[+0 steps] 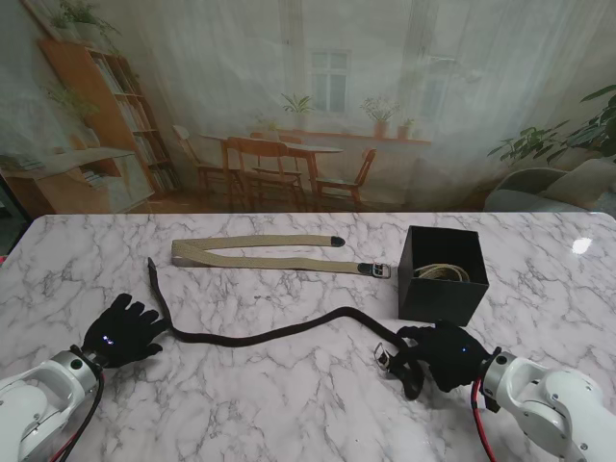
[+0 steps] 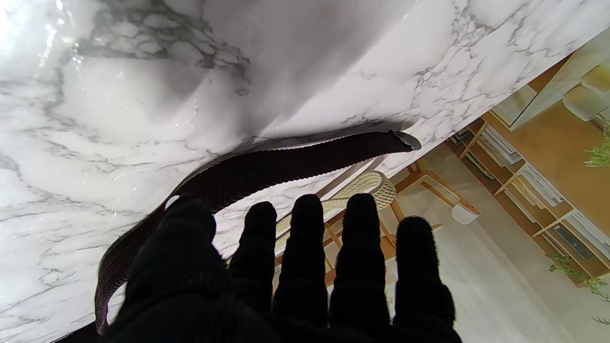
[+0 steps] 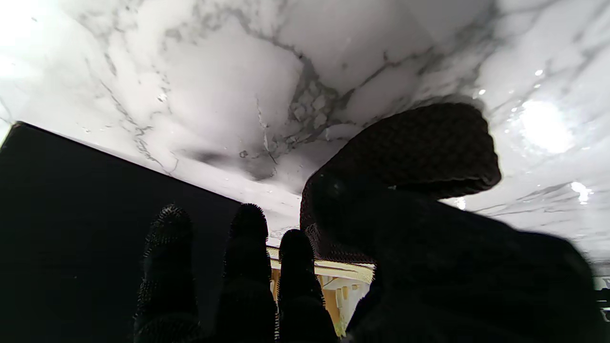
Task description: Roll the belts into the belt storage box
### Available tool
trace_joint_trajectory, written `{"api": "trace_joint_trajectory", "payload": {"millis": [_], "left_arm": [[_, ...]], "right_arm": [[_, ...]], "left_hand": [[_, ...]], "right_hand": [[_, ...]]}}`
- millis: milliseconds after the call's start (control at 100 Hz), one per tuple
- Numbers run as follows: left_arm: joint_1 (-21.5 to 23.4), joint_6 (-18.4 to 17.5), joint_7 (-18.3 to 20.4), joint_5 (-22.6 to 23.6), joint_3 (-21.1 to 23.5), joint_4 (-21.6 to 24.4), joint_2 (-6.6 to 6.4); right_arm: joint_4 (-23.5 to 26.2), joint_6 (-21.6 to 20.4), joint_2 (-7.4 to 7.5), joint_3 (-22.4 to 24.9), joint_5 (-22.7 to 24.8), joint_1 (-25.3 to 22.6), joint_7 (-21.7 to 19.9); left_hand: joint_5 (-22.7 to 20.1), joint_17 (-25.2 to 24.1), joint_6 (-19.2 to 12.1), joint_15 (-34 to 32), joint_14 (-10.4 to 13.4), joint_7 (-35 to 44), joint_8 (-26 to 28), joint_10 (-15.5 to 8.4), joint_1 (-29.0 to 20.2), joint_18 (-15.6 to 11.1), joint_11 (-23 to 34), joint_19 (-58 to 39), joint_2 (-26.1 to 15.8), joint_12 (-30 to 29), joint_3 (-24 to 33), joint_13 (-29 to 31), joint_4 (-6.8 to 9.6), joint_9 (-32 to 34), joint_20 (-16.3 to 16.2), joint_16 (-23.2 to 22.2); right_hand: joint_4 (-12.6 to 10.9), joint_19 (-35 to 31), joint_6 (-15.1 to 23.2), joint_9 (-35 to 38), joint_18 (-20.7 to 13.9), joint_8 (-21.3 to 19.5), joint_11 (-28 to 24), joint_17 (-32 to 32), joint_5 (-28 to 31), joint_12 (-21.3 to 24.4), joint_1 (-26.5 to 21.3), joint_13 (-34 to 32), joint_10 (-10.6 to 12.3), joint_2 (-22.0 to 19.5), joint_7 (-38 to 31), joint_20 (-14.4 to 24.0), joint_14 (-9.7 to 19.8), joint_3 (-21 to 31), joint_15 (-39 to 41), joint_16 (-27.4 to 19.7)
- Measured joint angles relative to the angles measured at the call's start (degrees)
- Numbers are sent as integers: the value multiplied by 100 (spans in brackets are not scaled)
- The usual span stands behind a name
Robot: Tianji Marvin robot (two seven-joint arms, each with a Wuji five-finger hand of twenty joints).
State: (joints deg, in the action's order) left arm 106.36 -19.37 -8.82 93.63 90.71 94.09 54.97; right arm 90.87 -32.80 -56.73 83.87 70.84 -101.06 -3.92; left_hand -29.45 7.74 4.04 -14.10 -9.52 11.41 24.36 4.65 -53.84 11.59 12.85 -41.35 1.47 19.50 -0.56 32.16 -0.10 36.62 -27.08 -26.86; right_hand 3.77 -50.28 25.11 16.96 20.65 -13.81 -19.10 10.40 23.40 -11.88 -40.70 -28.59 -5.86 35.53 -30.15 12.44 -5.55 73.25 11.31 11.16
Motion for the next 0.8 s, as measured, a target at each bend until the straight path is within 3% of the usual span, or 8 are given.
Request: {"api": "trace_joint_trajectory", "payload": {"millis": [90,240,270,320,390,460,610,800], "left_arm": [[3,0,-8,8,3,0,0],[6,2,-37,18,4,0,0],[7,3,-41,19,4,-1,-1],[8,6,-53,25,4,-1,-1],[11,11,-96,40,4,-6,-2],[11,13,-144,49,4,-15,-4],[10,13,-173,54,4,-30,-6],[8,16,-196,54,0,-40,-8]], "right_arm": [[-116,3,12,-91,17,88,120],[-469,-1,13,-278,-219,303,358],[-523,-2,7,-300,-295,329,381],[-597,-3,1,-338,-346,363,491],[-665,-4,-13,-382,-383,386,624],[-698,-7,-32,-401,-405,389,699],[-695,10,-71,-397,-562,370,680],[-573,236,-98,-374,-894,320,215]], "left_hand": [[0,0,0,0,0,0,0,0,0,0,0,0,0,0,0,0,0,0,0,0],[0,-1,0,0,0,0,0,22,0,0,20,0,-57,10,0,0,0,-155,0,0],[0,-3,0,0,0,3,0,68,0,0,-33,0,-57,13,0,-19,0,-270,0,0],[0,-29,0,0,0,6,0,86,0,0,-65,0,-60,15,0,-94,0,-400,0,0],[0,-55,0,0,0,8,0,131,0,0,-75,0,-60,9,0,-138,0,-537,0,0],[0,-65,0,0,0,10,0,132,0,0,-75,0,-60,8,0,-221,0,-563,0,0],[0,-107,0,0,0,14,0,135,0,0,-78,0,-60,3,0,-221,0,-677,0,0],[0,-116,0,0,0,16,0,141,0,0,-78,0,-61,-20,0,-220,0,-678,0,0]], "right_hand": [[96,-279,65,0,-15,-300,-116,395,84,-18,110,-357,13,1,-373,61,74,-257,0,0],[186,-698,38,35,-495,-1361,-515,869,528,-209,323,-644,158,8,-1396,193,287,-525,118,19],[425,-753,9,102,-527,-1364,-591,938,685,-261,383,-690,165,97,-1640,222,290,-529,126,20],[753,-808,-17,240,-563,-1183,-715,990,823,-304,397,-783,182,193,-2217,242,292,-671,257,75],[951,-825,-19,304,-572,-684,-775,1025,977,-342,366,-790,183,306,-2837,271,292,-812,268,77],[958,-825,-19,215,-472,-357,-775,1018,1033,-350,363,-779,140,380,-3221,272,292,-874,269,77],[1033,-824,-46,-237,-211,-224,-662,982,1321,-223,433,-763,40,545,-3427,272,4,-915,269,77],[1043,-709,-154,-502,-76,52,-670,1041,1377,-223,433,-623,-947,606,-3595,233,-253,-907,277,48]]}}
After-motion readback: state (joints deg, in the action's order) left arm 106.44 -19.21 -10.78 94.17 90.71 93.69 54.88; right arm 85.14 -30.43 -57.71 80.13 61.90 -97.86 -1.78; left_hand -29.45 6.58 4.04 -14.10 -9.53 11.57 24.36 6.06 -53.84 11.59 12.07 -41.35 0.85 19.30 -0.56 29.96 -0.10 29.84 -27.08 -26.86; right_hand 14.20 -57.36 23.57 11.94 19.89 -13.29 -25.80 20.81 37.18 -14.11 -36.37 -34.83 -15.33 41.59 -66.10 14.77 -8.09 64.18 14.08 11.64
